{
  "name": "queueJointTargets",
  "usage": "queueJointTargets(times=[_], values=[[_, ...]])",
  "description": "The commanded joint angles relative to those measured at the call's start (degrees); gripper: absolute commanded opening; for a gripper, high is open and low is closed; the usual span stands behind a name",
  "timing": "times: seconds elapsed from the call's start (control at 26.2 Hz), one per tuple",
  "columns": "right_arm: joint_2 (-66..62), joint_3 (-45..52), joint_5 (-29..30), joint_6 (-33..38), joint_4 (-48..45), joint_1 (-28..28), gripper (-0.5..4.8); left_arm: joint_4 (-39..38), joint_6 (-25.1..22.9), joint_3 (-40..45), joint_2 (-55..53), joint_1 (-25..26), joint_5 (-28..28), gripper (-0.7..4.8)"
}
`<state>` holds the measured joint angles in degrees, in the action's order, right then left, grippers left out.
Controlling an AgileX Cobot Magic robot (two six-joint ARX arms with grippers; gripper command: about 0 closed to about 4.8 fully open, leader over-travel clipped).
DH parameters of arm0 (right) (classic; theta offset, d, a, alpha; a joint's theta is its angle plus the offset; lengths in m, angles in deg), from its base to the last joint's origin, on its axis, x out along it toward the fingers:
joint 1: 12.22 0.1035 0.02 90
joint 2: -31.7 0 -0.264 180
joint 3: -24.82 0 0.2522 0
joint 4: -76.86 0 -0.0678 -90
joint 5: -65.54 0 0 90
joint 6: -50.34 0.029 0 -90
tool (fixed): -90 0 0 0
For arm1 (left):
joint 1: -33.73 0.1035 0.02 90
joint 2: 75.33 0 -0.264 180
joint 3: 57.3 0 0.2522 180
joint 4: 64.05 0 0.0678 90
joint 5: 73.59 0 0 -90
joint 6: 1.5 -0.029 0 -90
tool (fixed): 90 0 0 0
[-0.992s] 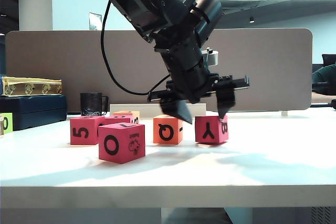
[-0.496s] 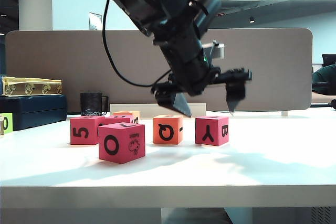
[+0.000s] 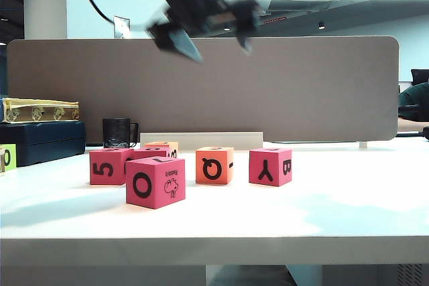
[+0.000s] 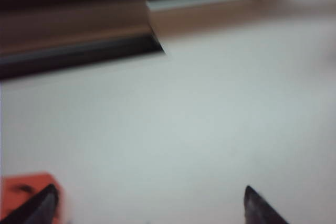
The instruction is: Select the appropriate blocks from the scattered letter blocks on the table and arrange them in a row to spell out "2024".
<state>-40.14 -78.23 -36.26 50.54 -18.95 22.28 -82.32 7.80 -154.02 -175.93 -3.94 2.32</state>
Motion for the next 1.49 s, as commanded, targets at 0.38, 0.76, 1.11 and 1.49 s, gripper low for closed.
queueJointTargets(times=[0.38, 0.76, 1.11, 1.49], values=[[-9.2, -0.2, 0.1, 0.2, -7.0, -1.2, -0.02, -10.0, -11.5, -0.2, 17.7, 8.5, 5.3, 1.58], [-17.5, -0.2, 1.0, 0.2, -9.8, -3.6, -0.02, -22.4, -15.8, -0.3, 20.7, 9.5, 5.6, -0.06], [-23.6, -0.1, 4.5, 0.2, -12.1, -7.7, -0.02, -26.7, -19.0, -0.3, 23.8, 9.5, 6.4, -0.06], [-33.4, -0.1, 9.2, 0.2, -16.4, -8.7, -0.02, -29.9, -19.1, -0.3, 30.0, 9.5, 13.2, -0.06]])
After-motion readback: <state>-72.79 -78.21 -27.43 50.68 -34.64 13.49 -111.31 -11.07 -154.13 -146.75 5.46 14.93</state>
